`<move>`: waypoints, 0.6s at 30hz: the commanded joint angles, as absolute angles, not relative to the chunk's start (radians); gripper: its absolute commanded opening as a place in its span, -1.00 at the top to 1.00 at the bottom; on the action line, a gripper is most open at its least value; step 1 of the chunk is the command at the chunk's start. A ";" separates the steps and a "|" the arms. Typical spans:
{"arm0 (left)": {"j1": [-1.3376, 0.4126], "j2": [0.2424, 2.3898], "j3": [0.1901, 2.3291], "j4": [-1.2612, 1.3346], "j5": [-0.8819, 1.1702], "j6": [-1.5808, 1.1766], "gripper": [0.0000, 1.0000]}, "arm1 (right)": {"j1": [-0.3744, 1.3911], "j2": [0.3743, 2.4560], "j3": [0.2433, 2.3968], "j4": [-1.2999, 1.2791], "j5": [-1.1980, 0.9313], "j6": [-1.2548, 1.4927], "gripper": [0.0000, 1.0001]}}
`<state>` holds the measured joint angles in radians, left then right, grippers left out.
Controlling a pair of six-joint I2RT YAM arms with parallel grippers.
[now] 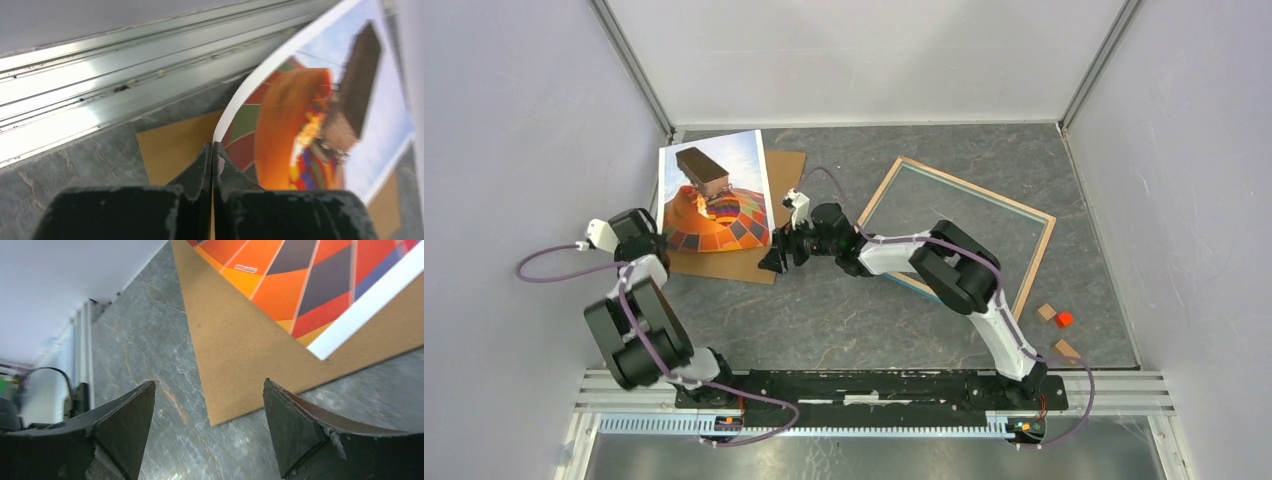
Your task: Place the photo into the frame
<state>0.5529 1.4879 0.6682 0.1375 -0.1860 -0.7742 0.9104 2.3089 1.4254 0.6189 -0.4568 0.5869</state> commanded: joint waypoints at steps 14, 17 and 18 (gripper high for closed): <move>0.384 0.866 0.759 -0.413 -0.266 -0.749 0.95 | 1.137 1.970 1.392 0.313 0.089 -0.353 -0.87; 0.378 0.804 0.760 -0.436 -0.230 -0.719 0.95 | 1.192 2.031 1.464 0.306 0.120 -0.410 -0.86; 0.378 0.783 0.759 -0.443 -0.223 -0.715 0.95 | 1.208 2.053 1.500 0.292 0.134 -0.430 -0.86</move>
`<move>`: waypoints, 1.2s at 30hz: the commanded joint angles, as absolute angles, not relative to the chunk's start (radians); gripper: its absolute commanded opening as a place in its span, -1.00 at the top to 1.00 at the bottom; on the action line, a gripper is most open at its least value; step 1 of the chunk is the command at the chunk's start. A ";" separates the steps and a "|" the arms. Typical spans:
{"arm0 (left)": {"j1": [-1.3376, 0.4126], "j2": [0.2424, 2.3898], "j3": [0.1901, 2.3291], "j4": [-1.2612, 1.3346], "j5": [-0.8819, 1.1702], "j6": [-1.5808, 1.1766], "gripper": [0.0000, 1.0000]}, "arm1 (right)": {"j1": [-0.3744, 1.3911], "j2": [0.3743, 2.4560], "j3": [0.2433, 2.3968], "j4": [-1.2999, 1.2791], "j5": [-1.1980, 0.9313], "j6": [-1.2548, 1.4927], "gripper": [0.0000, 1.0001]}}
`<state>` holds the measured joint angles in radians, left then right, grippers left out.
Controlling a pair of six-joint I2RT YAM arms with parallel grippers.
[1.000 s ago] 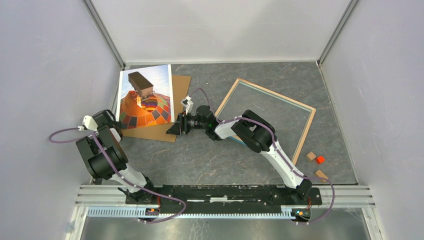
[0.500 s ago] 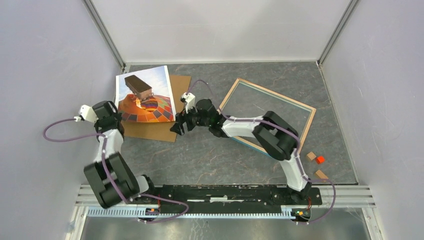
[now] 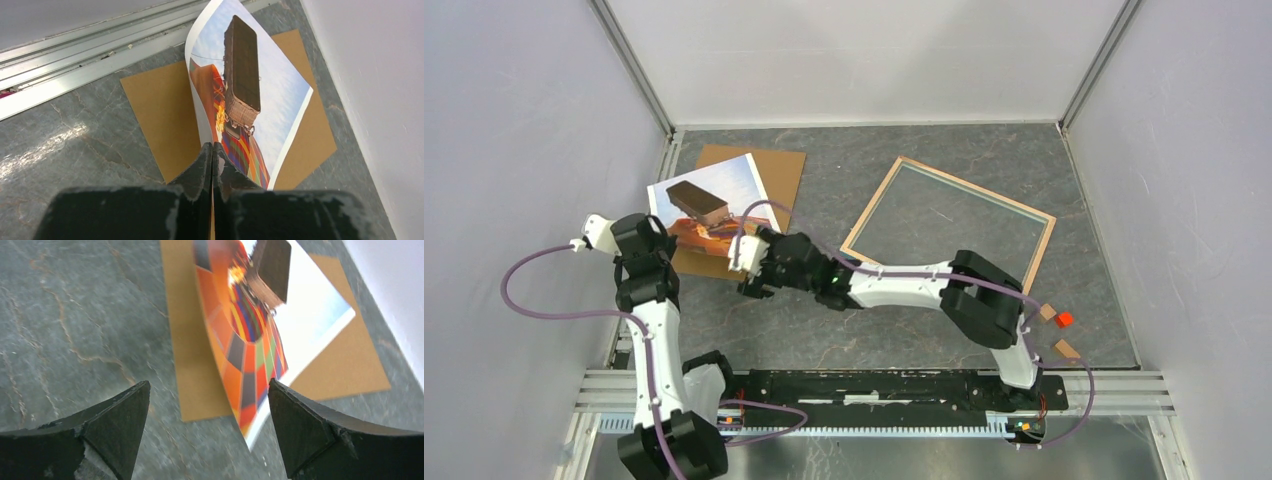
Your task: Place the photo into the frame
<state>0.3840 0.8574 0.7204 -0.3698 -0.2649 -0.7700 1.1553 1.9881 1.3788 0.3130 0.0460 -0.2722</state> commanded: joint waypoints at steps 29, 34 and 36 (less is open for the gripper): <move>0.084 0.796 1.103 -0.592 -0.207 -0.452 0.05 | 1.290 2.072 1.600 0.280 0.373 -0.176 0.95; 0.036 0.940 1.338 -0.626 -0.016 -0.420 -0.20 | 1.167 1.969 1.558 0.280 0.206 0.132 1.00; 0.033 0.952 1.379 -0.637 -0.017 -0.423 -0.39 | 1.108 1.928 1.503 0.333 0.106 0.242 1.00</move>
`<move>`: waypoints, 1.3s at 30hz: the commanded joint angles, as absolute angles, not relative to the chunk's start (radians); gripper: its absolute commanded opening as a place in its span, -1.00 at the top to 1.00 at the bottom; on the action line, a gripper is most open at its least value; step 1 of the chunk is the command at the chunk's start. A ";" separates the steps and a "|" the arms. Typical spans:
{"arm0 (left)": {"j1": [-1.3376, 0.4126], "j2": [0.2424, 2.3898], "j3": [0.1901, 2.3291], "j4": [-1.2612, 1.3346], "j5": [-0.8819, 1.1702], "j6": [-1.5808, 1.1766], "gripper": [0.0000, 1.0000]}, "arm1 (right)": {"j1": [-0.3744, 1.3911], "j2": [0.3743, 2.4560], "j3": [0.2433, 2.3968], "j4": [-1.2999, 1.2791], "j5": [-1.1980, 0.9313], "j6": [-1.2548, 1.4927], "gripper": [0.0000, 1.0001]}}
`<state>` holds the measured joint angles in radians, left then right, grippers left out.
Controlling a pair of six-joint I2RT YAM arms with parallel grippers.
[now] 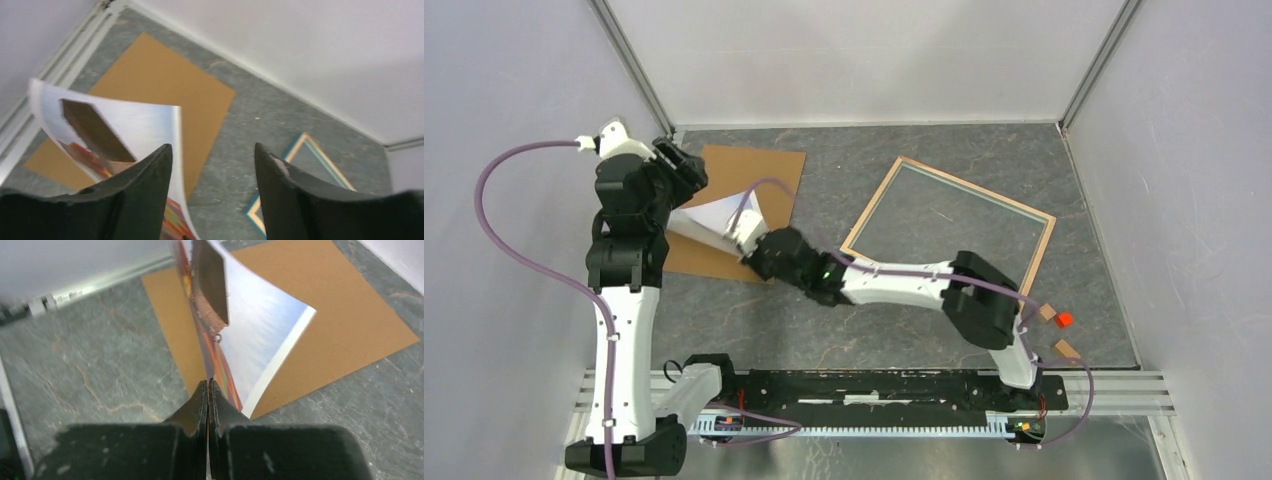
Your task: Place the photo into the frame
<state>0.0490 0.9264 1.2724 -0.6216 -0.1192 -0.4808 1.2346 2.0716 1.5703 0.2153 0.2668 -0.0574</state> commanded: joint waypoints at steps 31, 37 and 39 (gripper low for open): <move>-0.365 1.386 1.584 -0.439 0.349 -0.409 -1.00 | -0.126 1.412 0.673 0.048 -0.615 0.670 1.00; -0.383 1.356 1.413 -0.388 0.316 -0.375 -1.00 | -0.214 1.365 0.646 -0.057 -0.574 0.517 1.00; -0.390 1.338 1.364 -0.355 0.298 -0.385 -1.00 | -0.247 1.364 0.653 -0.103 -0.572 0.461 1.00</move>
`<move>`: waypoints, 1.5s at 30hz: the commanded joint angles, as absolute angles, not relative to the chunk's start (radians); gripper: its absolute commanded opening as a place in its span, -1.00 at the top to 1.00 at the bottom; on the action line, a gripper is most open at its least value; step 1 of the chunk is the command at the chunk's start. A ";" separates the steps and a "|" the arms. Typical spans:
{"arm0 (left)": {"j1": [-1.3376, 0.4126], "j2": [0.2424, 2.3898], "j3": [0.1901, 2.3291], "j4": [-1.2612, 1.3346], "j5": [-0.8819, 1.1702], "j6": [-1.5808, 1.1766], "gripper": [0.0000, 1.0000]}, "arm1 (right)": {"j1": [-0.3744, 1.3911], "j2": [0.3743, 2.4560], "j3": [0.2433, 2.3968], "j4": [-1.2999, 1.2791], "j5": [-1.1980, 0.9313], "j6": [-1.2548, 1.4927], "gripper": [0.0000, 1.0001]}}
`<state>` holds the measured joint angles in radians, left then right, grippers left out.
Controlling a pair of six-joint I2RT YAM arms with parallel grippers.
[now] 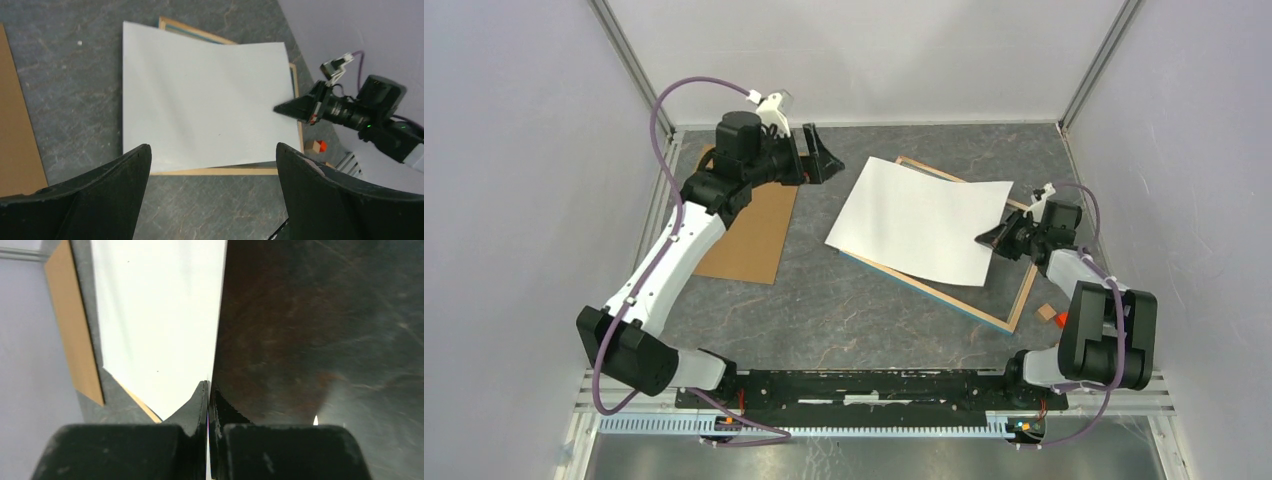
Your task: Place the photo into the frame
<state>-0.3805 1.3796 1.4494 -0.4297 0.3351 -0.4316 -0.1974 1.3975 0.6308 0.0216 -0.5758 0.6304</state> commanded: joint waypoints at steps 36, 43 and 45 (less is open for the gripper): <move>-0.390 1.341 1.355 -0.332 0.362 -0.425 -1.00 | -0.384 1.156 0.464 -0.060 -0.437 0.477 1.00; -0.390 1.341 1.355 -0.331 0.367 -0.428 -1.00 | -0.378 1.183 0.450 -0.007 -0.474 0.488 1.00; -0.391 1.342 1.355 -0.332 0.366 -0.428 -1.00 | -0.376 1.187 0.456 -0.007 -0.470 0.482 1.00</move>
<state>-0.3885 1.3632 1.3487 -0.3851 0.3439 -0.4210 -0.3813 1.1782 0.4618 -0.0753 -0.4587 0.4709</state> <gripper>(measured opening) 0.994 0.006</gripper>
